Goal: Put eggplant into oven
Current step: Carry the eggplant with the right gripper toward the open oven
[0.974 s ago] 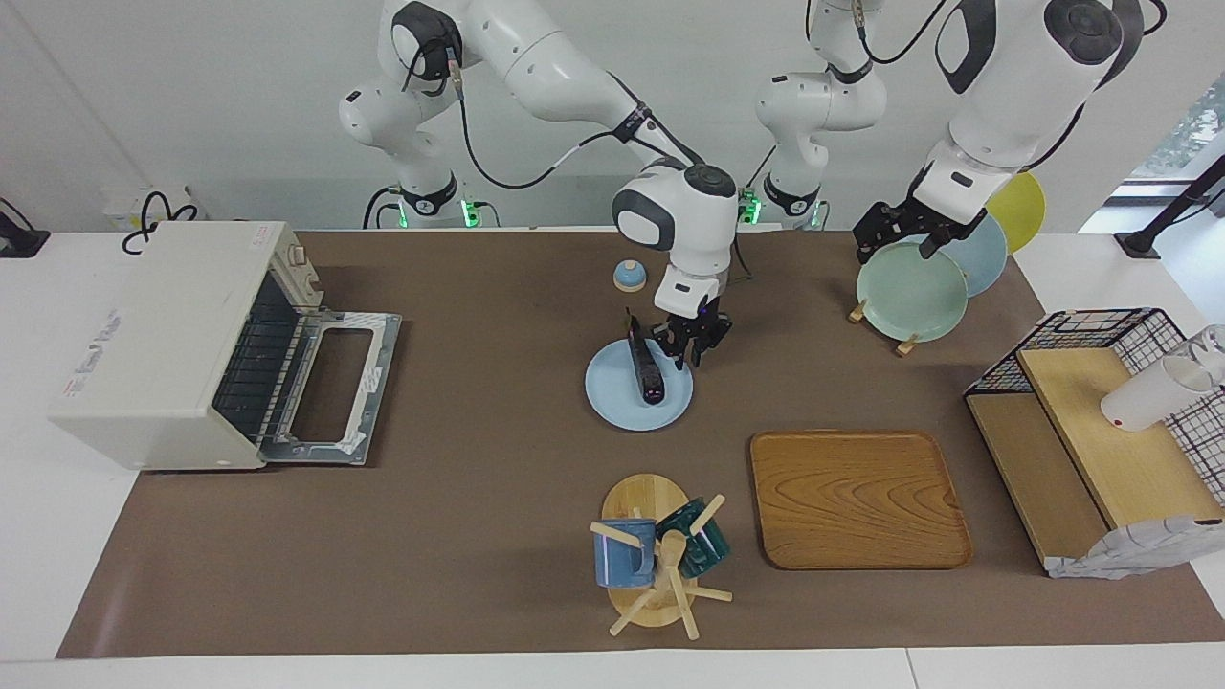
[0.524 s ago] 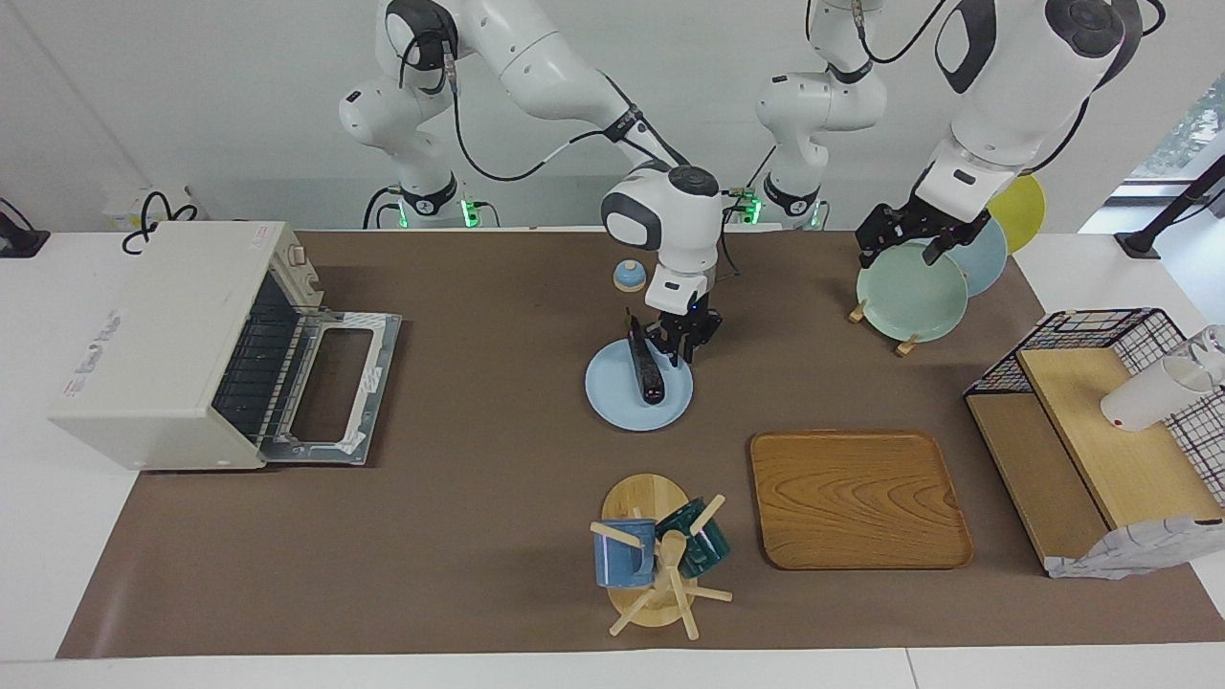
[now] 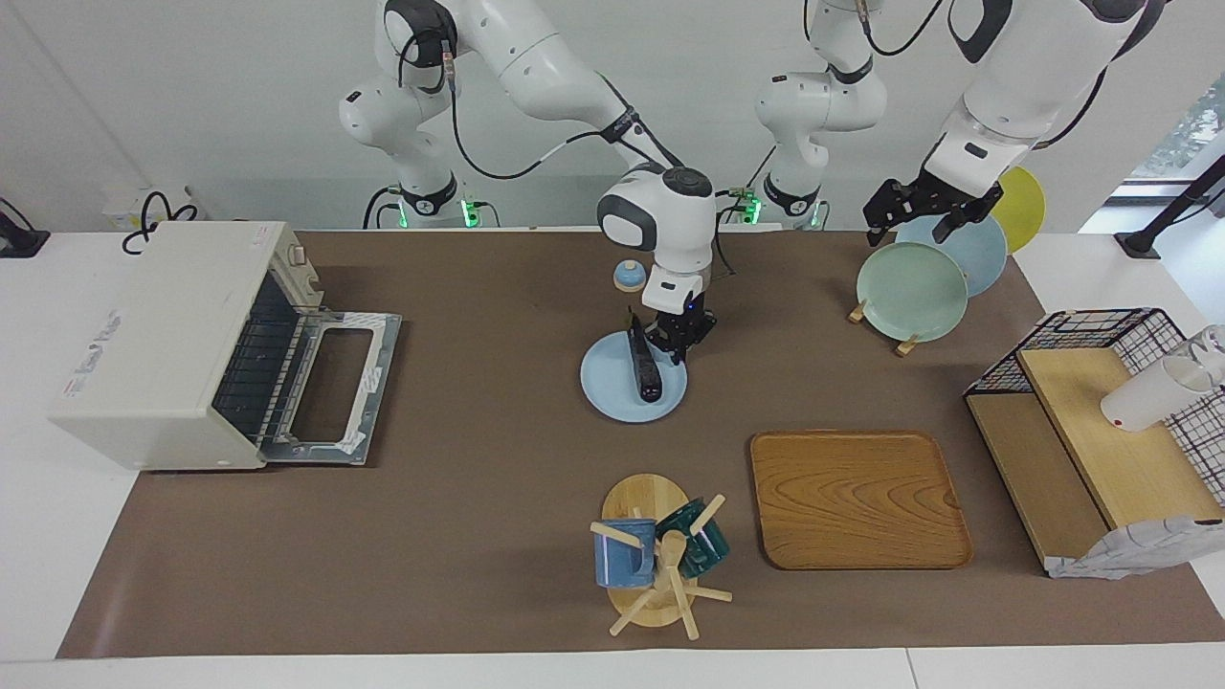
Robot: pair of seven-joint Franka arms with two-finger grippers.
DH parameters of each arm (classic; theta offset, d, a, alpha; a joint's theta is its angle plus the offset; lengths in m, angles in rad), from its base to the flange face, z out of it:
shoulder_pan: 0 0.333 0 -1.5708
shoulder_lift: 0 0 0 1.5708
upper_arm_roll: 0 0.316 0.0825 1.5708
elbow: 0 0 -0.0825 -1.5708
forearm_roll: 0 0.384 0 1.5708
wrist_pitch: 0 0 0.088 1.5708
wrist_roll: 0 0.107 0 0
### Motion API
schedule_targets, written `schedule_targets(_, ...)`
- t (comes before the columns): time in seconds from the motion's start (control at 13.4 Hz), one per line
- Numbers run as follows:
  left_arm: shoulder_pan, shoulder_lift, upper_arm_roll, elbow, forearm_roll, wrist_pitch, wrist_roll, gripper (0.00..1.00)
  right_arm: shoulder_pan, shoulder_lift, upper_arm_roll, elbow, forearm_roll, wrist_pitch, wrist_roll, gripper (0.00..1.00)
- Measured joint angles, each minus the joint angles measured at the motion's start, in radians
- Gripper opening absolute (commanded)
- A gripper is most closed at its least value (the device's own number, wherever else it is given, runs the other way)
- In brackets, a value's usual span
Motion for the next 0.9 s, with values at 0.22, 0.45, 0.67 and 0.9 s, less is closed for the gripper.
schedule_targets(0.22, 0.000, 0.020, 0.000, 0.001, 0.001, 0.000, 0.001, 1.00, 0.000, -0.021, -0.001, 0.068, -0.084, -0.215, 0.000, 0.00)
schedule_targets(0.45, 0.000, 0.027, -0.001, 0.002, 0.002, 0.000, 0.001, 1.00, -0.061, -0.100, -0.020, 0.102, -0.091, -0.408, 0.000, 0.00)
schedule_targets(0.67, 0.001, 0.027, -0.006, 0.005, 0.003, 0.000, 0.001, 1.00, -0.219, -0.258, -0.023, -0.049, -0.091, -0.435, -0.007, 0.00)
schedule_targets(0.9, 0.005, 0.027, -0.005, 0.009, 0.004, 0.000, 0.001, 1.00, -0.365, -0.411, -0.024, -0.242, -0.091, -0.425, -0.021, 0.00)
